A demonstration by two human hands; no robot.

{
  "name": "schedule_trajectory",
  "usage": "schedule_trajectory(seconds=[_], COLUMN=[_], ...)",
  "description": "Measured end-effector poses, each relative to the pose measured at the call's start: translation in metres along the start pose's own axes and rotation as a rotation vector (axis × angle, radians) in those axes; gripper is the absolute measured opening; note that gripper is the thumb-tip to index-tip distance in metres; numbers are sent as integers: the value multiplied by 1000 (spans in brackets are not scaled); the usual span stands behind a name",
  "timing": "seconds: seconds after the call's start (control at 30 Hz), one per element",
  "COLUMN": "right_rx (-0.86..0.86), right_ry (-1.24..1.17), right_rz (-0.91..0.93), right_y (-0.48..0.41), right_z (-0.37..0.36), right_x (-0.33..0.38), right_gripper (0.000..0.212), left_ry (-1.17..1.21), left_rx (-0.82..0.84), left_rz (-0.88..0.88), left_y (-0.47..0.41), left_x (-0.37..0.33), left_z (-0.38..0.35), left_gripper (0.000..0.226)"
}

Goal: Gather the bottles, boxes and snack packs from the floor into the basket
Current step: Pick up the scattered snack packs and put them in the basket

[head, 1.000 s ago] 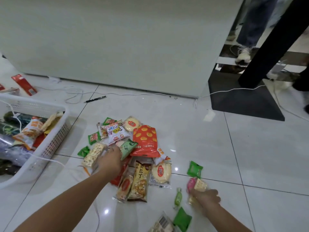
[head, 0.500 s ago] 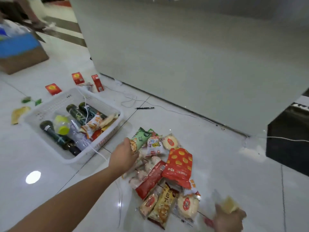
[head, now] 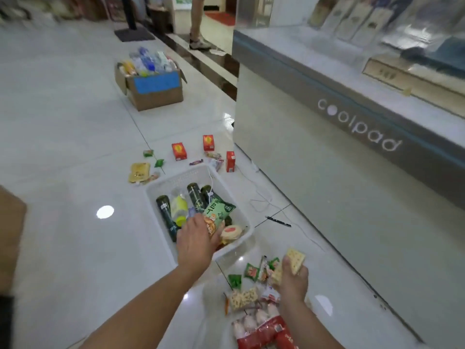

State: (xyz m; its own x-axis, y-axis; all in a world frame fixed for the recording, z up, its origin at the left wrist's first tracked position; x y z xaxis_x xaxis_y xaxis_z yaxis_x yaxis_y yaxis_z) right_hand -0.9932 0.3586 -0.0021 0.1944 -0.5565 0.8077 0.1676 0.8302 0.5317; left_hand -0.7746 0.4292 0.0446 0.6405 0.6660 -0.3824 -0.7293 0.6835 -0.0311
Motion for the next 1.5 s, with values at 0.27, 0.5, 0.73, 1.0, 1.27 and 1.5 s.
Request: schedule_trajectory(seconds=[0.27,0.5,0.73,1.0,1.27,1.5], right_rx=[218,270,222,217,158,34], right_ry=[132,92,-45,-153,-333,-348], right_rz=[-96,-205,-221,-329,-455,-556], right_y=[111,194,219,216,195,190], right_z=[-73,-92,-77,-80,-137,-193], right_x=[127,249,363,393,389,405], right_gripper=[24,51,46,38,42,48], left_ry=[-97,-99,-142,-173,-234,-245], left_rx=[76,115,82,296,351,396], left_rz=[91,145,25,-167,-294,-534], left_y=[-24,-53,-118,-150,-254,-350], left_x=[-14,-6,-15,-42,-33,-48], left_z=[178,329,434,446,456,469], left_gripper=[55,49,50,54,56,58])
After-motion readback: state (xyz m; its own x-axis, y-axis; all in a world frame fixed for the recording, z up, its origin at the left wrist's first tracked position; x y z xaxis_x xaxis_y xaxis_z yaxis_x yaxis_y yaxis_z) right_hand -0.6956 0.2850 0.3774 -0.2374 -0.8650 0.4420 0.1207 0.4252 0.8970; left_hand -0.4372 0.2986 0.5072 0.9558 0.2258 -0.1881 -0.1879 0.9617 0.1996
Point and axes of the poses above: each hand's wrist, its own y-axis away from the middle knuckle, its own z-axis out of the back of the hand, x = y × z, the point moved 4 cm from there along -y, towards the middle knuckle
